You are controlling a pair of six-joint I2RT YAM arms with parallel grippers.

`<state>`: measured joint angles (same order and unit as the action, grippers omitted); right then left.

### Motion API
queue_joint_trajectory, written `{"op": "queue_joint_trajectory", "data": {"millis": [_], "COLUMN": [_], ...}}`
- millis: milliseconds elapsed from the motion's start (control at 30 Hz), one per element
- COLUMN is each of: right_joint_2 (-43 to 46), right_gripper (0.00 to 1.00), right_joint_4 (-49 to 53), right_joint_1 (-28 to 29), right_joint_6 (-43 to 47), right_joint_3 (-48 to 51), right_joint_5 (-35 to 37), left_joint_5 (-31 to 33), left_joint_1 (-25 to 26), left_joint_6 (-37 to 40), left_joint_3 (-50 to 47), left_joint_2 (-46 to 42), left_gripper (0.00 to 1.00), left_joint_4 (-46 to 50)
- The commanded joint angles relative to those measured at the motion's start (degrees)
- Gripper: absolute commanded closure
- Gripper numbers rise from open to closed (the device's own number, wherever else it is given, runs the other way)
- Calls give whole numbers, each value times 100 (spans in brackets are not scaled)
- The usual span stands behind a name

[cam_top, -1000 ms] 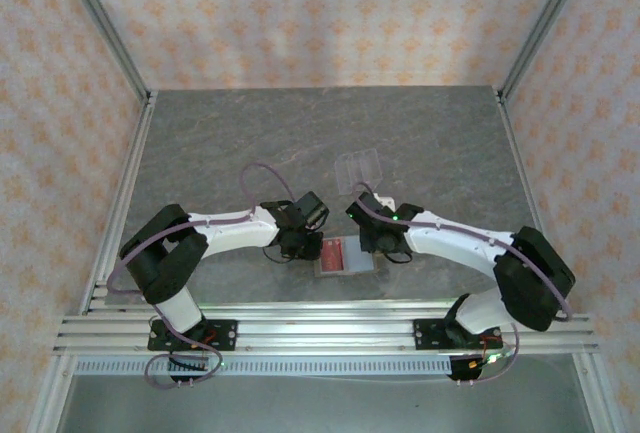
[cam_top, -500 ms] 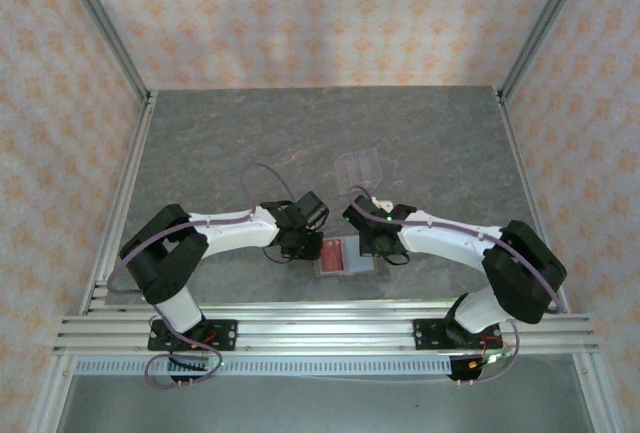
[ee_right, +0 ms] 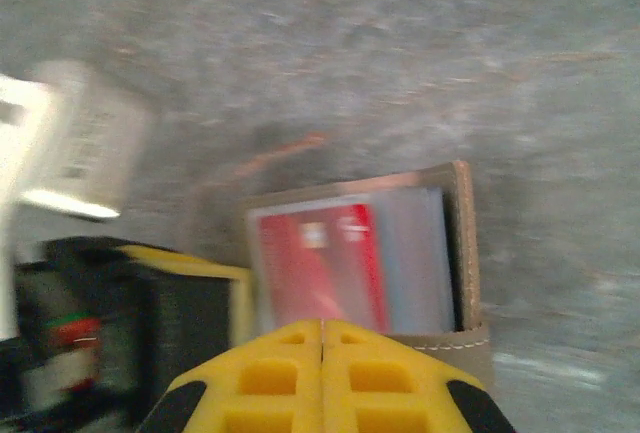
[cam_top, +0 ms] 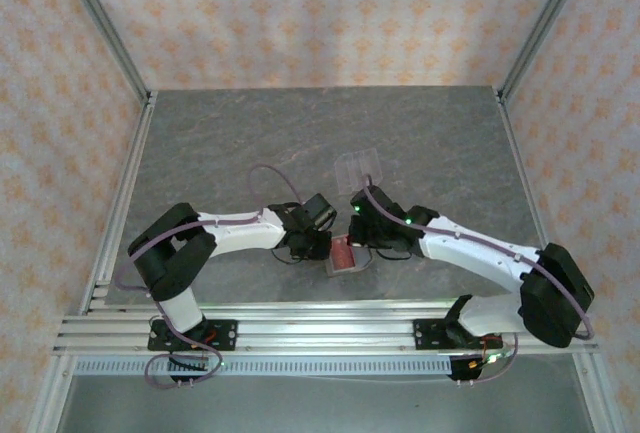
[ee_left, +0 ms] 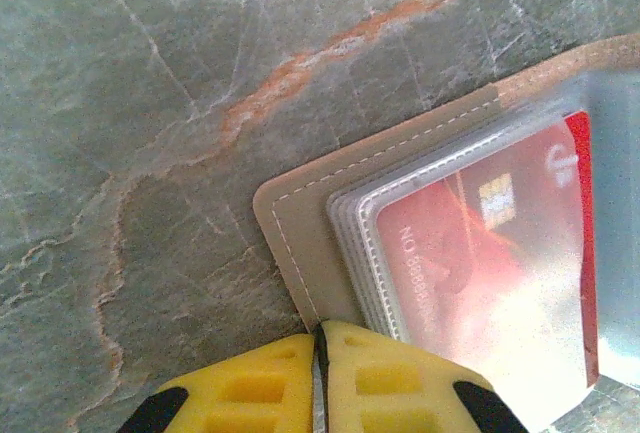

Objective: Put the credit cards into the card holder
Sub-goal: Close the card holder at the center of the table.

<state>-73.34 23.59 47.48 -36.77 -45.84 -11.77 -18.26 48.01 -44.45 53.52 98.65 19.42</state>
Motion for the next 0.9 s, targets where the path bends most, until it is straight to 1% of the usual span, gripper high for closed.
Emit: {"op": "queue_joint_trajectory", "data": {"millis": [0, 100, 267, 433, 500, 533, 600, 667, 733, 867], "right_joint_2": [59, 20, -82, -460, -514, -515, -506, -493, -525, -608], "right_gripper": [100, 100, 100, 100, 99, 96, 88, 82, 74, 73], "right_joint_4": [-1106, -2043, -2828, -3712, -3692, -3661, -3472, -3248, -3136, -3106], "right_joint_1": [24, 24, 24, 33, 33, 33, 33, 33, 33, 33], "right_joint_6": [-567, -997, -1332, -1734, -1720, -1698, -1612, -1495, -1426, -1357], "right_joint_3": [355, 698, 936, 1156, 1148, 1148, 1091, 996, 921, 797], "right_joint_5": [-677, -912, -1076, -1355, -1332, -1306, -1240, -1201, -1212, -1376], "left_joint_5": [-322, -298, -259, -266, -249, -226, -170, -110, -91, 72], "left_joint_1": [139, 125, 81, 25, -9, -23, -44, -61, -72, -95], "left_joint_6": [-252, -336, -405, -541, -589, -597, -581, -530, -498, -519], "left_joint_3": [-148, -186, -371, -555, -649, -687, -747, -779, -808, -921], "left_joint_2": [463, 332, 138, 146, 64, -2, -112, -227, -351, -667], "left_gripper": [90, 90, 88, 87, 86, 86, 85, 83, 82, 81], "left_joint_4": [-579, -609, -670, -824, -836, -830, -752, -646, -542, -351]}}
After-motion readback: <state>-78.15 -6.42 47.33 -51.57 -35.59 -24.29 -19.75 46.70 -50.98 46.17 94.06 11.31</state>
